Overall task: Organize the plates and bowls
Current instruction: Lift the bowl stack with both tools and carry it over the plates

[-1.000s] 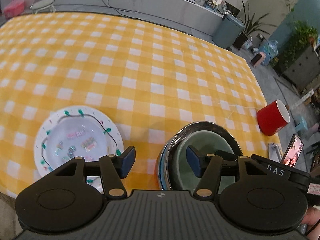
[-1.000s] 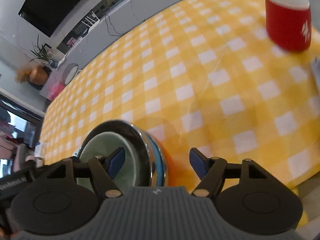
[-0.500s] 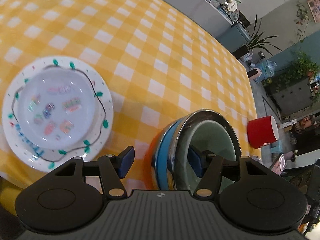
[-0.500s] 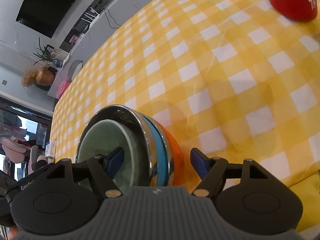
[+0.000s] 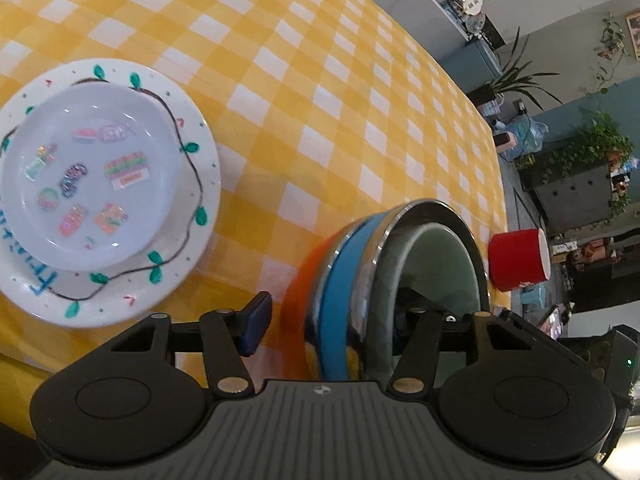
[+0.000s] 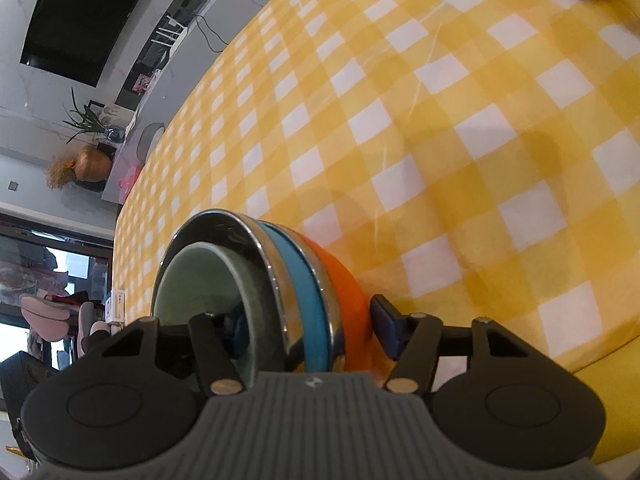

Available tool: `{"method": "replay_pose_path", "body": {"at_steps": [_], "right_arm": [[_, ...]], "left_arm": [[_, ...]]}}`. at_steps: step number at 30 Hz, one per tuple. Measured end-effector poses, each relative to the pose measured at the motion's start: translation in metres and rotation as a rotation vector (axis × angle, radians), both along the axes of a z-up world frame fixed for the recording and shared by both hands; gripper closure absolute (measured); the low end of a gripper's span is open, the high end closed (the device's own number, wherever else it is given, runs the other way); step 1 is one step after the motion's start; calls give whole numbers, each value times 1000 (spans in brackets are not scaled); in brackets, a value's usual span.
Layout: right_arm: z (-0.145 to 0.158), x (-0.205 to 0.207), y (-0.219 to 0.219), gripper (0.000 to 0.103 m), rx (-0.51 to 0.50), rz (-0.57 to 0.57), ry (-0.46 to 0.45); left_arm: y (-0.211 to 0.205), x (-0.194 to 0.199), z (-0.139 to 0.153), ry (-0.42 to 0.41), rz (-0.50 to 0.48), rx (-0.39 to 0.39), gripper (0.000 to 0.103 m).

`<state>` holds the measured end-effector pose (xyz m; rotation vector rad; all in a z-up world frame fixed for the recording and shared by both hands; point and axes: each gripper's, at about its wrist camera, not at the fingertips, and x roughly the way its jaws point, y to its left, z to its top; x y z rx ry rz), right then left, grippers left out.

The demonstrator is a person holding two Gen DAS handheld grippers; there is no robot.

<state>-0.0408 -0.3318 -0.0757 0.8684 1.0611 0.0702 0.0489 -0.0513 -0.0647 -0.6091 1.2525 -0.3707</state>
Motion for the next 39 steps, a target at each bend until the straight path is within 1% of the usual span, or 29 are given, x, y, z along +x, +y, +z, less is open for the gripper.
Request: {"method": "replay_pose_path", "body": {"at_steps": [2,4,12,17,20,23,26,31,39], "right_arm": [[-1,-1,-2,48,3,-8,5],[-1,-1,-5,49,5,-12,9],[0,-3,-6,50,2,-8,7],[-2,-3,-7,51,28,-4,12],[1,-3,-4,52,13,6,8],[7,-1,-1,52,-11,21,-15],[13,0,1,52,-10,37,-33],[17,0,8,52,16,51,-28],[35,5,39,52,18,99,-54]], "left_arm": [[-2,0,0,5,-5,-9,44],[-3,-1,1,5,-3,-5,45],[-7,0,3,-6,-9,12,47],[-5,-1,5,-7,-9,20,47],[-4,-2,6,-4,-8,8,47],[-3,-5,11,-22,-12,3,47],[1,-7,16,-34,-9,6,47],[13,-12,24,-45,6,17,47],[42,-21,46,-83,47,31,47]]}}
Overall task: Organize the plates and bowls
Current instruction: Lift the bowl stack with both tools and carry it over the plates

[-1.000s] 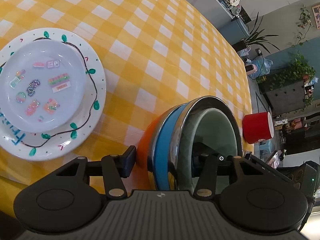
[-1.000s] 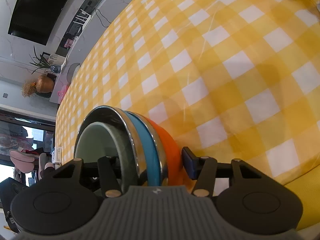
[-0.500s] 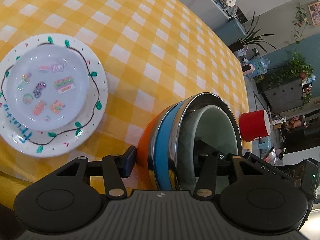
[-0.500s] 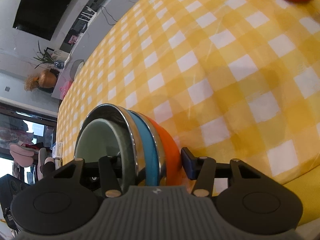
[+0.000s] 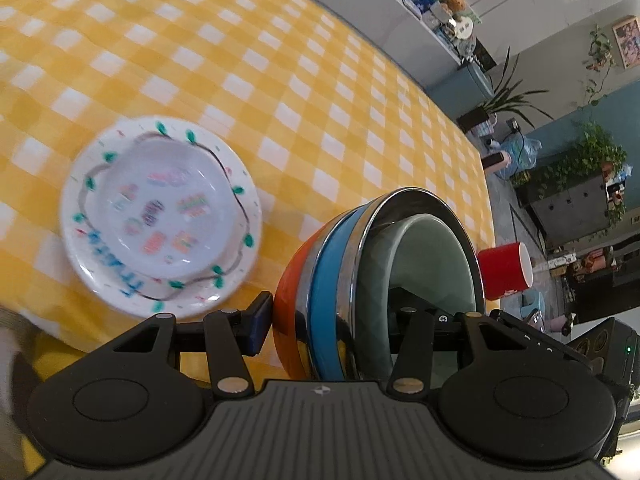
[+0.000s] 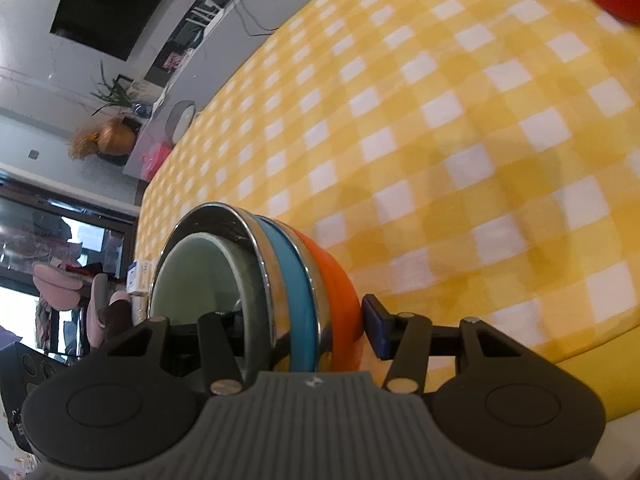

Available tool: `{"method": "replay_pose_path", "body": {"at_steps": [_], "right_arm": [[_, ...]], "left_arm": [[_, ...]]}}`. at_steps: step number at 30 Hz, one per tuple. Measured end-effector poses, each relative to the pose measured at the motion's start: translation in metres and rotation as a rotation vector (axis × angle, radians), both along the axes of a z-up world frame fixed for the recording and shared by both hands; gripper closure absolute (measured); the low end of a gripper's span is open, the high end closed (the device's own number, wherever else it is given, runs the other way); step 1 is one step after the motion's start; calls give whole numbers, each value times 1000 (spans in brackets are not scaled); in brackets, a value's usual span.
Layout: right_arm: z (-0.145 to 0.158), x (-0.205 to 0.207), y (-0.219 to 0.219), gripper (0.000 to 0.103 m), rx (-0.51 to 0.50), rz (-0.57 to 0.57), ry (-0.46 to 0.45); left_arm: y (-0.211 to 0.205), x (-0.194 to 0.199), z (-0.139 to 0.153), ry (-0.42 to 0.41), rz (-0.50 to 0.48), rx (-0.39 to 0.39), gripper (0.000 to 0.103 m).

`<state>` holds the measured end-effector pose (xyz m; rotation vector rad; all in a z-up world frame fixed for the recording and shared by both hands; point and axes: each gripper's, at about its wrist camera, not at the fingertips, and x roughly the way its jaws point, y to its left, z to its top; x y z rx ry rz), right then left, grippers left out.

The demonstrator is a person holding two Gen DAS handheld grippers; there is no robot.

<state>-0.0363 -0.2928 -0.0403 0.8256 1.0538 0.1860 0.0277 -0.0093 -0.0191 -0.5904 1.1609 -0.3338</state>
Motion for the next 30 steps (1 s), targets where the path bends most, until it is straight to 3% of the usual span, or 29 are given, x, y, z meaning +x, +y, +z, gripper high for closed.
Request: {"method": "replay_pose_path", "body": {"at_steps": [14,21,30], "right_arm": [[35,32,82,52,5,110,-71],[27,55,117,52,-19,161,-66],[10,77,125,52,-18,162,-28]], "left_arm": [[71,-4,25,-40,160,-6,47],[95,13,12,-15,207,-18,47],[106,30,-7,-3,198,-14,47]]}}
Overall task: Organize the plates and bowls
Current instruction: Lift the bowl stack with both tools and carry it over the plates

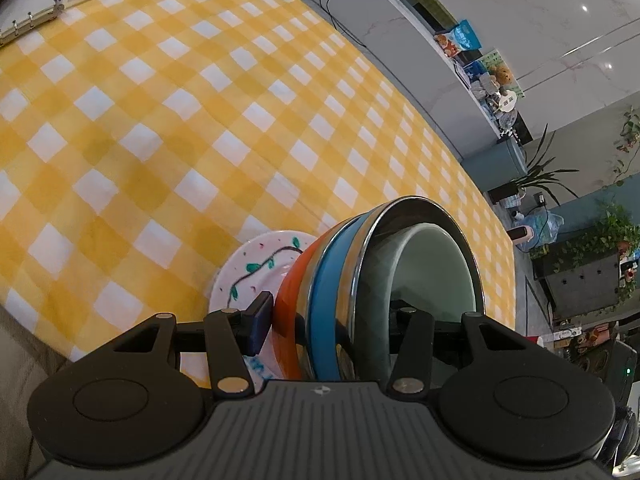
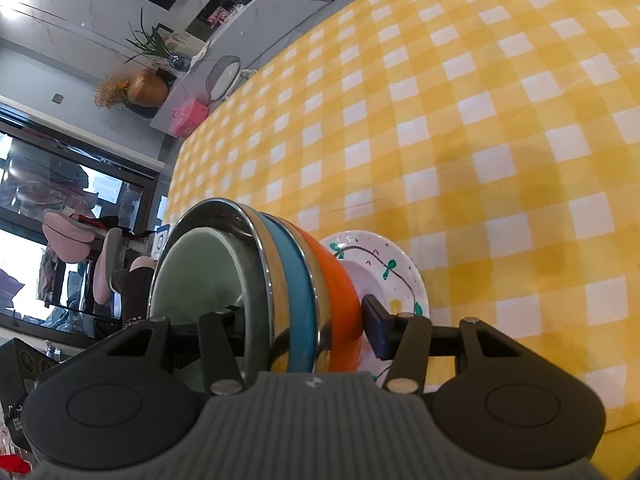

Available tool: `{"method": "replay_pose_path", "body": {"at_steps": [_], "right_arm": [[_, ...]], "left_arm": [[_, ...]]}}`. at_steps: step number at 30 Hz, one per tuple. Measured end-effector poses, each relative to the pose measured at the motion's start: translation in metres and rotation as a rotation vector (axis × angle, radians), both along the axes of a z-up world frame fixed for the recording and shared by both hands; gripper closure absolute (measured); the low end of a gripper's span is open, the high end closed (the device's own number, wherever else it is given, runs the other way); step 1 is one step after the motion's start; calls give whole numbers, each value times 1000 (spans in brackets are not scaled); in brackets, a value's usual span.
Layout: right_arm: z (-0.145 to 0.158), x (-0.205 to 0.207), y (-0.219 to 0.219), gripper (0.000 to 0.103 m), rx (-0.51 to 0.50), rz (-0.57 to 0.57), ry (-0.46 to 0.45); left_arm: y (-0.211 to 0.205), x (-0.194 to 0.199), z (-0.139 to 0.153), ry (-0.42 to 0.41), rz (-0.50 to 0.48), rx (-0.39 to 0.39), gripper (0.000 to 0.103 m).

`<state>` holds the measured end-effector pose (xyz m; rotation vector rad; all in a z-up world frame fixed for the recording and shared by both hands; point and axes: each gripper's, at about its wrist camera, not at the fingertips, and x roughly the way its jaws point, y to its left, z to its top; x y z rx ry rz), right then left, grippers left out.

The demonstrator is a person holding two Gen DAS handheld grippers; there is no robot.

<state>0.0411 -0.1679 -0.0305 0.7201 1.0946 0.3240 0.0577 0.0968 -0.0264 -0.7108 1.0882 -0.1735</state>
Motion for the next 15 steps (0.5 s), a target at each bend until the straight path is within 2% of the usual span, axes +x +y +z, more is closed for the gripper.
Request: {"method": "replay_pose_path", "body": {"at_steps": [9,15], "right_arm": [[-20,9,2,52,-8,16,38],[-35,9,-4,52,-13,12,52]], "left_arm": [[3,5,-16,31,-18,-2,48],[-2,5,-20,25,-36,24,49]]}}
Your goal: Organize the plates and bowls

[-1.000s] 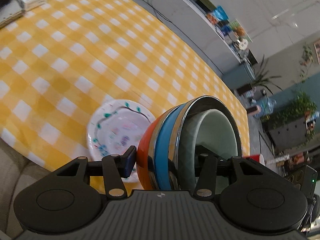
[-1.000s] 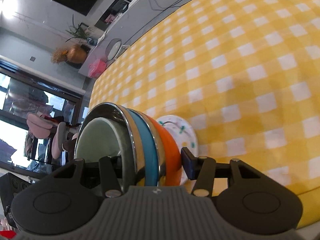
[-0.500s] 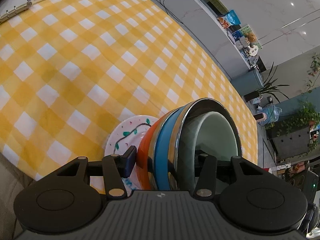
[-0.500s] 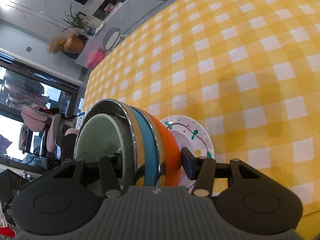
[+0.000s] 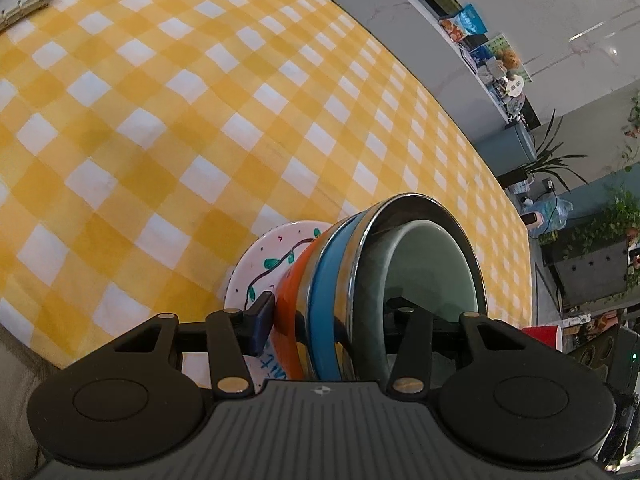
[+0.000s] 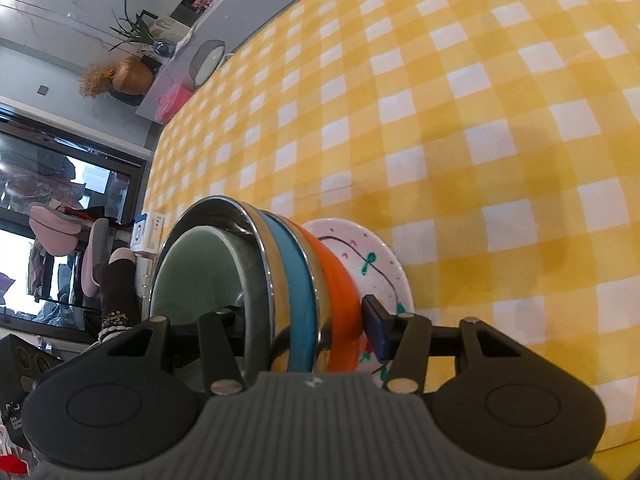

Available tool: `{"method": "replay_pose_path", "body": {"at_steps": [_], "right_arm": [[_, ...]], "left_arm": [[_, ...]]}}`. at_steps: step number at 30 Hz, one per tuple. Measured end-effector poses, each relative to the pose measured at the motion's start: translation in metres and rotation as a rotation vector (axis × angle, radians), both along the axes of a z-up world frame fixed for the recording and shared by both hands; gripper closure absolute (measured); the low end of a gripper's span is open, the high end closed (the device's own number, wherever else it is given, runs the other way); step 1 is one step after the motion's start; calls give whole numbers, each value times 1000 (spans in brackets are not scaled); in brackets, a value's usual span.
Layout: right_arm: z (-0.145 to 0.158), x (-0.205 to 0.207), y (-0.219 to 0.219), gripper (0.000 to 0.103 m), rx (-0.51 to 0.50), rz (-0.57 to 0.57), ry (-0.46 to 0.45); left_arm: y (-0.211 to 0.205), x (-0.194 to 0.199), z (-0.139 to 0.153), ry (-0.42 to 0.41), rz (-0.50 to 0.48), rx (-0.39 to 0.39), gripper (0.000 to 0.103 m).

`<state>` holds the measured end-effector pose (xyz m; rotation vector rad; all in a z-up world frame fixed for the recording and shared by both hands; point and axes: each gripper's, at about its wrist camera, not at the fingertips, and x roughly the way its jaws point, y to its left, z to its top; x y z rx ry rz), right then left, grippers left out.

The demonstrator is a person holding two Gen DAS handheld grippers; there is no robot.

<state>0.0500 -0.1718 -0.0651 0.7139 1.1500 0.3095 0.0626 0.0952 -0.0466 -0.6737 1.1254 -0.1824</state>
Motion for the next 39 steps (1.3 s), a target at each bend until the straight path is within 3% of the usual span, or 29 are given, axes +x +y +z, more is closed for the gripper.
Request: {"method": "replay_pose_path", "body": {"at_steps": [13,15,17,20,26,35,39], "right_arm": [[1,-6,-7,50,0,0,-12],[6,-7,-7,49,-19,3,-32],[14,-9,-8,33,-34,-1,-63],[25,-11,-11,24,-72,-20,-111],[50,-27,-10,24,-146,-24,-213],[102,-90,-6,19,-394,-42,-513],[110,-119,-13,19,-445,-79,-577]], "left_arm": [[-1,-2,4,-20,-3,17,50],[0,-4,7,-41,3,29,43],[0,-7,12,-71,15,49,36],[-2,-12,23,-127,13,89,29],[-11,-33,56,-267,31,230,28],[-46,-97,110,-595,-33,504,28],[-62,-129,116,-712,-64,601,28]]}}
